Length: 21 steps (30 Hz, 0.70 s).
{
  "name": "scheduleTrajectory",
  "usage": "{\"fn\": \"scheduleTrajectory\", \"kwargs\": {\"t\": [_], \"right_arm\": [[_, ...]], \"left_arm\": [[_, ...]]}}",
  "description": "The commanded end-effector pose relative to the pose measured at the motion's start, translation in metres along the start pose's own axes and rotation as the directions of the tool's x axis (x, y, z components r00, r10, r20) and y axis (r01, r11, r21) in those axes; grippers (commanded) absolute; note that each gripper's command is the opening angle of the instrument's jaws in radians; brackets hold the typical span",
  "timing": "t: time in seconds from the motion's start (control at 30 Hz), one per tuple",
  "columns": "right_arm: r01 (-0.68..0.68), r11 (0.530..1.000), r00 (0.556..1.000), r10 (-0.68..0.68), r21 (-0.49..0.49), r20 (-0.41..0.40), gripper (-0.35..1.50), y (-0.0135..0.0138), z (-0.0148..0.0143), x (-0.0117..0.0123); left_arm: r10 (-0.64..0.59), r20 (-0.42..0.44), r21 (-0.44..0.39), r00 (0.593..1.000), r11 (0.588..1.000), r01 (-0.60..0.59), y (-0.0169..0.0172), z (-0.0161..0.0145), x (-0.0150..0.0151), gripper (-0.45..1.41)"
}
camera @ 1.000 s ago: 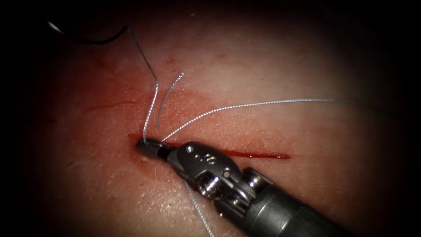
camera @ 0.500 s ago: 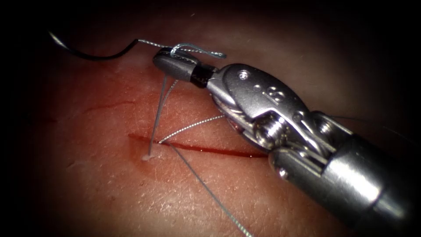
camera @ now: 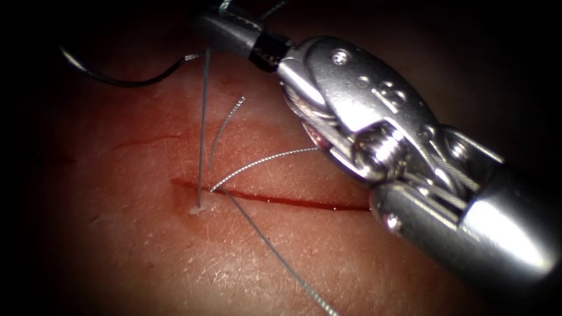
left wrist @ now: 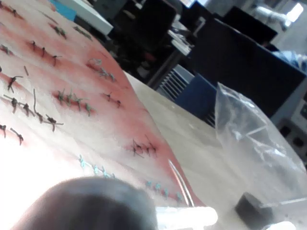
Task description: Wound Closure
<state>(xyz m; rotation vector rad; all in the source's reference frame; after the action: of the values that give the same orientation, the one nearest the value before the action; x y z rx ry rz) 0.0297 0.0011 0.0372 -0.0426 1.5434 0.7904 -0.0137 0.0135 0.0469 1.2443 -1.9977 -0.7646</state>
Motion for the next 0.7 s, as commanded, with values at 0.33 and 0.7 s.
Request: {"fn": "scheduleTrajectory", "kwargs": {"t": [0.33,0.7], "right_arm": [[-0.113,0.993,0.988,0.108,0.045,0.106,-0.35,0.0004,-0.0023,-0.0044],[-0.12,0.985,0.927,0.156,-0.125,0.342,-0.35,0.0139,-0.0213,-0.0073]], "left_arm": [[0.01,0.005,-0.003,1.0,1.0,-0.01,-0.0004,0.0004,-0.0014,-0.45],[0.018,0.006,-0.035,1.0,0.999,-0.018,-0.0007,0.0,-0.0017,-0.45]]}}
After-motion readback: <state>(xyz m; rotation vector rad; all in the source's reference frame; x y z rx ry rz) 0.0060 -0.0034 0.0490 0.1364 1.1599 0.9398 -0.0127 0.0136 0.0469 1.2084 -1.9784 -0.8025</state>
